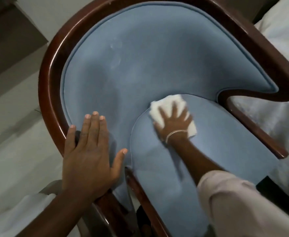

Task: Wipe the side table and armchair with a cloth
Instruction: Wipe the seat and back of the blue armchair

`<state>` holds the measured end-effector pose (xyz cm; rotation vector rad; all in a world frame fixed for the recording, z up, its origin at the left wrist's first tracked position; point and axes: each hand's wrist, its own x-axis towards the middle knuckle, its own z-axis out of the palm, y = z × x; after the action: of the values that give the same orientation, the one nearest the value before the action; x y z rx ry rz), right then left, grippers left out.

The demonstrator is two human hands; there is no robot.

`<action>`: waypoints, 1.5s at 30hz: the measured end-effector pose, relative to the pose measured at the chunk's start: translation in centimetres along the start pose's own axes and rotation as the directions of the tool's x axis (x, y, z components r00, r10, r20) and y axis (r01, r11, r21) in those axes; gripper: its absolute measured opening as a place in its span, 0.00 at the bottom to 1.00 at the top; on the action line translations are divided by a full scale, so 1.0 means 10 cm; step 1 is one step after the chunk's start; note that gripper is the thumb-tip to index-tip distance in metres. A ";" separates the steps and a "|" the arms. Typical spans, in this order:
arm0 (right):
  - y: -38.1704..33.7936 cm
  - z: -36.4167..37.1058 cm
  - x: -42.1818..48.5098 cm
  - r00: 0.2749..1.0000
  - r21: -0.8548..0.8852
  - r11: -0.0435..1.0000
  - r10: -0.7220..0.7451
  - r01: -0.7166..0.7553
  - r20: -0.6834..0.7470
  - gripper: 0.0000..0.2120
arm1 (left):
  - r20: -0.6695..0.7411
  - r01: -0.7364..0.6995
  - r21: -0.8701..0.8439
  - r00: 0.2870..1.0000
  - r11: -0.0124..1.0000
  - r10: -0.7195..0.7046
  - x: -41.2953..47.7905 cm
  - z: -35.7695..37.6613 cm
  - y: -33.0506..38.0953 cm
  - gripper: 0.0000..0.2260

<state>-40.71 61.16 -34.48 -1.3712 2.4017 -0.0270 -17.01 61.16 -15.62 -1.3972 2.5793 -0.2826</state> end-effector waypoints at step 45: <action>-2.25 -1.47 0.00 0.968 0.874 0.455 0.243 -0.171 0.063 0.37 | -0.155 -0.792 -0.211 0.605 0.572 0.781 3.65 -0.94 -0.95 0.33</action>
<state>-26.89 46.91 -16.33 -0.5531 2.0137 -1.1146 -31.39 26.06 -7.01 -0.1288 3.0377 0.1873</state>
